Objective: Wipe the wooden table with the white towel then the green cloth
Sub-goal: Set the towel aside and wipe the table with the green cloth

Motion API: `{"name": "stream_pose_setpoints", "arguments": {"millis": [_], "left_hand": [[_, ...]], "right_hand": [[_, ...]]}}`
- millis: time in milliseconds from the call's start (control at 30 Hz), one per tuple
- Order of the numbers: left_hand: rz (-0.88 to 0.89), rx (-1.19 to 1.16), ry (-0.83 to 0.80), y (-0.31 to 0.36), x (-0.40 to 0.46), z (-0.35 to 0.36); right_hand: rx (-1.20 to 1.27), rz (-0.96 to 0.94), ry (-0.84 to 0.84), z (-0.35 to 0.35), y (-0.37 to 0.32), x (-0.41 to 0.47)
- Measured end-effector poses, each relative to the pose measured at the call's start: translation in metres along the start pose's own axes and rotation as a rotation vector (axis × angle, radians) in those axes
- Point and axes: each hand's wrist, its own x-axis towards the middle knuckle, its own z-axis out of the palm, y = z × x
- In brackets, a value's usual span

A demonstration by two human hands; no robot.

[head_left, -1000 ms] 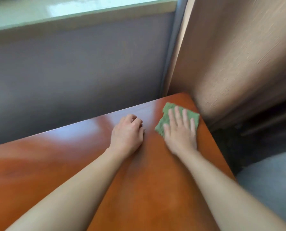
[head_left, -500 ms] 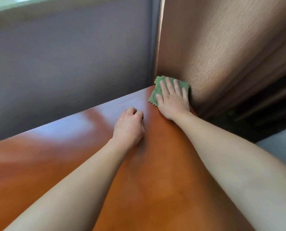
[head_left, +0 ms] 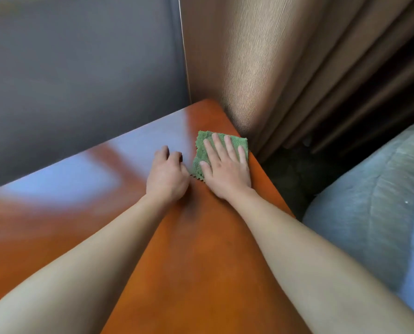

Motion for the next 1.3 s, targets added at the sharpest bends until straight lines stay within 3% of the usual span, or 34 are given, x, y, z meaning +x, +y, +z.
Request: {"name": "stream_pose_setpoints", "arguments": {"millis": [167,433,567,767,867,1000,1133,1233,1300], "left_hand": [[0.112,0.129,0.055,0.015,-0.020,0.021],[0.369,0.175,-0.125,0.061,-0.059,0.037],[0.409,0.217,-0.152,0.056,-0.075,0.042],[0.277,0.139,-0.099,0.067,-0.068,0.045],[0.292,0.249,-0.116,0.072,-0.073,0.052],[0.264,0.353,-0.124,0.079,-0.091,0.063],[0.369,0.369,-0.167,0.091,-0.122,0.075],[0.460,0.341,-0.239,0.094,-0.154,0.083],[0.474,0.319,-0.278,0.090,-0.172,0.086]], "right_hand": [[0.029,0.042,0.013,0.009,0.025,-0.043],[-0.007,0.163,-0.004,0.035,0.052,-0.182],[0.011,0.335,0.041,0.036,0.027,-0.151],[-0.032,0.293,0.002,0.025,0.004,-0.095],[0.047,0.320,0.046,0.032,0.019,-0.122],[0.118,0.517,0.145,0.046,0.054,-0.197],[0.141,0.692,0.109,0.062,0.075,-0.280],[0.162,0.800,0.087,0.067,0.062,-0.286],[0.144,0.775,0.111,0.063,0.045,-0.268]]}}
